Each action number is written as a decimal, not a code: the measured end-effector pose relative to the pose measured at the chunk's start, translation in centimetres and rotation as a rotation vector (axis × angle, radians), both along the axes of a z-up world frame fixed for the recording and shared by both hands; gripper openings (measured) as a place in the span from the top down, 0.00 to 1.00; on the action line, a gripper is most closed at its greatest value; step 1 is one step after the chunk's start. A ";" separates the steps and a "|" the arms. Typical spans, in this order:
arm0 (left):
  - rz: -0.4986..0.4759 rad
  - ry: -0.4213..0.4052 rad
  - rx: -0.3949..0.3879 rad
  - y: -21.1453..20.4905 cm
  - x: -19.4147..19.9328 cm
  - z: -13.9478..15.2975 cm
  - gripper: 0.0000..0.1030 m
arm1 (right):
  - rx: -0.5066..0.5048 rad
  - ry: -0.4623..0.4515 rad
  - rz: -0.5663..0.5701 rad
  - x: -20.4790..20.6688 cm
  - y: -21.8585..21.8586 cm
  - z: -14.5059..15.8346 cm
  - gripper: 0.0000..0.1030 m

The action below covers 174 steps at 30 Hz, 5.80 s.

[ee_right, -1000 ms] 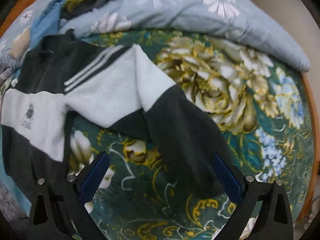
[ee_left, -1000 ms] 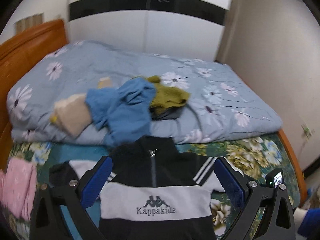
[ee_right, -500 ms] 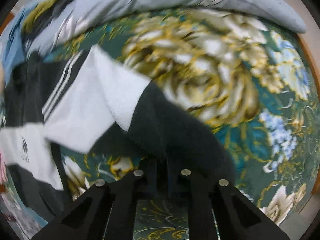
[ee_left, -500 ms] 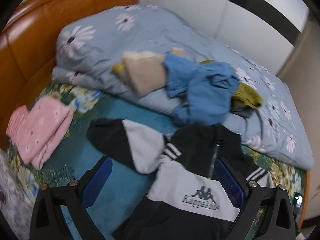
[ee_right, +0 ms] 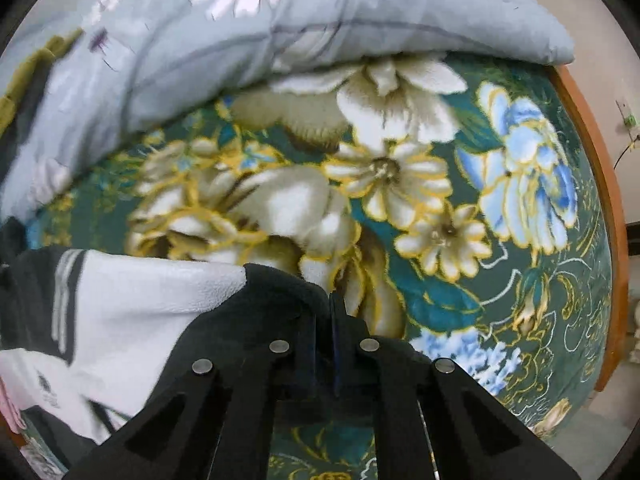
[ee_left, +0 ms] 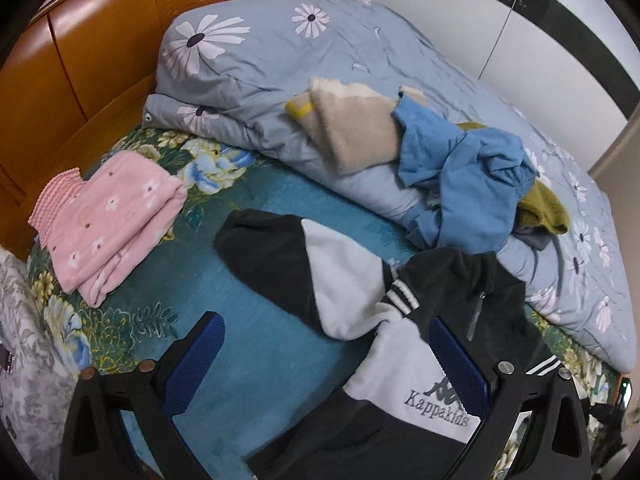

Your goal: Fold clothes

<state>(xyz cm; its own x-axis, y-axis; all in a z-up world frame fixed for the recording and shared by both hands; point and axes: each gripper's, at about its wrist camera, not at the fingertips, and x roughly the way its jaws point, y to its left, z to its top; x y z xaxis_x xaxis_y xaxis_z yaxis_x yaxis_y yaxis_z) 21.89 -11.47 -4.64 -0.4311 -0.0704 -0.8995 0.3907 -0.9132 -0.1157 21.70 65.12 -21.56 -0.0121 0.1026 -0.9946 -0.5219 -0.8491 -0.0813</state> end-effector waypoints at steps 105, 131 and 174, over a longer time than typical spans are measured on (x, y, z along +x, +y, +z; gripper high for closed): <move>-0.846 -0.187 0.214 33.4 -9.2 -16.6 0.67 | -0.313 0.222 -0.077 5.8 -25.8 4.7 0.13; -0.283 -0.333 0.044 8.6 -10.6 -19.8 0.49 | -0.583 0.295 -0.106 -10.5 -29.2 -2.0 0.86; -0.273 -0.091 0.221 12.6 -14.1 -9.7 0.00 | -0.252 0.523 -1.059 15.4 0.0 -4.4 0.13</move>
